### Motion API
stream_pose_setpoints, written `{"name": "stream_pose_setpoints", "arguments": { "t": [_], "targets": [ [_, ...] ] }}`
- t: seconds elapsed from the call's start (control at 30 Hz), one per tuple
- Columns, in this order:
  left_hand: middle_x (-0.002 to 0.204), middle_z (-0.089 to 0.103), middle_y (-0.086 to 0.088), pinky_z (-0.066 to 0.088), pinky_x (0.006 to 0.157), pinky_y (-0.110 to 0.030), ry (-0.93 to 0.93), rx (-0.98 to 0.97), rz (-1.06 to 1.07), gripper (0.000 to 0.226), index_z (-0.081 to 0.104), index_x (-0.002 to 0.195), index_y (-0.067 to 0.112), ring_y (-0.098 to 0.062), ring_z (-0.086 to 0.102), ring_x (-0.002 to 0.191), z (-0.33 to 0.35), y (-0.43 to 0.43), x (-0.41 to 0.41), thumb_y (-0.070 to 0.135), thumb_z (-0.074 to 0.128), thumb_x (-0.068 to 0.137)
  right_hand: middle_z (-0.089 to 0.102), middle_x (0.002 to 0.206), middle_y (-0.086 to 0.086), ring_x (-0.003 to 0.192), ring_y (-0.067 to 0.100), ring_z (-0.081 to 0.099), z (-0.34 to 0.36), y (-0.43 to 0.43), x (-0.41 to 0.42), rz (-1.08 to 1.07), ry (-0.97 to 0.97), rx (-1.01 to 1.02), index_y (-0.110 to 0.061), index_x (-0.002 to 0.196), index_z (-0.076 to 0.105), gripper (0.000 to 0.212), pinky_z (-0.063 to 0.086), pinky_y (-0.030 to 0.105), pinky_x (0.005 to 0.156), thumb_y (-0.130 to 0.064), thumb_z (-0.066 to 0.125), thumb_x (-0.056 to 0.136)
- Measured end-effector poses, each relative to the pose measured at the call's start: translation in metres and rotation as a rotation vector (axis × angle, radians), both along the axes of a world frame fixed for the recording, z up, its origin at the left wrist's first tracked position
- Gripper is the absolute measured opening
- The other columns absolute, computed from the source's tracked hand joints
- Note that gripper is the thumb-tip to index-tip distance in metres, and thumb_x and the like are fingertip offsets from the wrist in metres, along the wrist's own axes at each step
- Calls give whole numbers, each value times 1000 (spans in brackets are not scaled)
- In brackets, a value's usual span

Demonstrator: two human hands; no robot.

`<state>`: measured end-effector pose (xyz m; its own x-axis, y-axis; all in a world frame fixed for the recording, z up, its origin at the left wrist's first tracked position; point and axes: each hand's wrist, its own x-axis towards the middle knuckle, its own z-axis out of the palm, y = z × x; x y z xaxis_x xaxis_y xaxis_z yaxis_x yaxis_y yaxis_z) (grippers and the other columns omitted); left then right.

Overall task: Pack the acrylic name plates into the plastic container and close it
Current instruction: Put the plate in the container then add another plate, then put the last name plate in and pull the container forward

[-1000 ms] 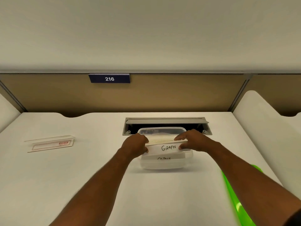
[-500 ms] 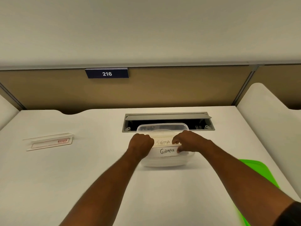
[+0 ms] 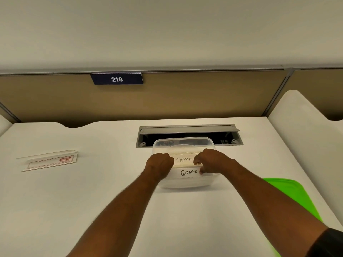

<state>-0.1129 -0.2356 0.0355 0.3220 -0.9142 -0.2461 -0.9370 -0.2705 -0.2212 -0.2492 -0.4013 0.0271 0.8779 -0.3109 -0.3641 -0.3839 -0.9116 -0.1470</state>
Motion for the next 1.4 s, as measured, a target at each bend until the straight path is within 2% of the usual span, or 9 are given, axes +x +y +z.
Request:
{"name": "stream_pose_setpoints", "arguments": {
  "t": [0.23, 0.37, 0.47, 0.57, 0.67, 0.8, 1.13, 1.23, 1.4],
  "targets": [
    [115, 63, -16, 51, 86, -39, 25, 1, 9, 25, 61, 112, 3, -34, 63, 104, -4, -2, 1, 3, 57, 87, 62, 119, 6, 106, 26, 59, -5, 5, 1, -20, 15, -42, -22, 118, 61, 43, 39, 27, 77, -28, 74, 77],
    [116, 62, -16, 51, 86, -41, 86, 16, 56, 27, 60, 112, 2, -34, 62, 105, -2, -2, 2, 4, 61, 86, 62, 120, 9, 105, 28, 60, -6, 9, 0, -10, 31, -85, -21, 119, 59, 44, 45, 31, 81, -29, 73, 78],
    [114, 62, -16, 51, 81, -38, 193, -38, 103, 39, 59, 112, 3, -32, 63, 102, 6, 2, 5, 24, 72, 82, 62, 123, 8, 110, 27, 59, 2, 13, 3, -32, 17, -95, -21, 127, 55, 53, 49, 36, 88, -35, 73, 79],
    [113, 67, -12, 50, 79, -33, 276, -265, 141, 47, 62, 115, 9, -26, 64, 100, 16, 15, 15, 47, 59, 88, 63, 121, 6, 110, 24, 59, 21, 22, 16, -50, -70, -143, -21, 124, 57, 48, 48, 35, 86, -42, 67, 83],
    [118, 66, -8, 49, 84, -34, 263, -461, 186, 43, 60, 122, 13, -25, 63, 105, 27, 39, 34, 44, 47, 95, 66, 114, 6, 104, 26, 62, 46, 38, 41, -80, -197, -168, -23, 119, 61, 39, 50, 37, 83, -45, 60, 86],
    [122, 64, -5, 48, 86, -35, 220, -506, 258, 43, 55, 125, 15, -23, 59, 111, 34, 85, 66, 44, 45, 95, 68, 106, 5, 95, 27, 63, 64, 78, 85, -43, -335, -201, -20, 105, 63, 30, 47, 34, 71, -42, 49, 90],
    [139, 49, -14, 38, 105, -36, 115, -548, 428, 59, 39, 139, 3, -27, 44, 130, 28, 222, 151, 41, 49, 95, 52, 138, 3, 129, 22, 45, 51, 215, 197, 77, -388, -79, -16, 134, 46, 50, 43, 38, 99, -48, 41, 95],
    [145, 42, -16, 33, 111, -36, 63, -520, 498, 63, 32, 143, 2, -29, 38, 135, 20, 263, 186, 36, 50, 94, 49, 139, 6, 130, 23, 43, 41, 259, 234, 104, -382, -10, -12, 136, 43, 52, 39, 36, 103, -47, 40, 96],
    [147, 36, -14, 40, 104, -35, 134, -456, 623, 68, 25, 145, 3, -26, 35, 136, 2, 312, 244, 32, 54, 91, 50, 137, 6, 125, 24, 47, 18, 314, 295, 128, -338, 38, -12, 135, 42, 50, 42, 36, 98, -45, 40, 97]
  ]
}}
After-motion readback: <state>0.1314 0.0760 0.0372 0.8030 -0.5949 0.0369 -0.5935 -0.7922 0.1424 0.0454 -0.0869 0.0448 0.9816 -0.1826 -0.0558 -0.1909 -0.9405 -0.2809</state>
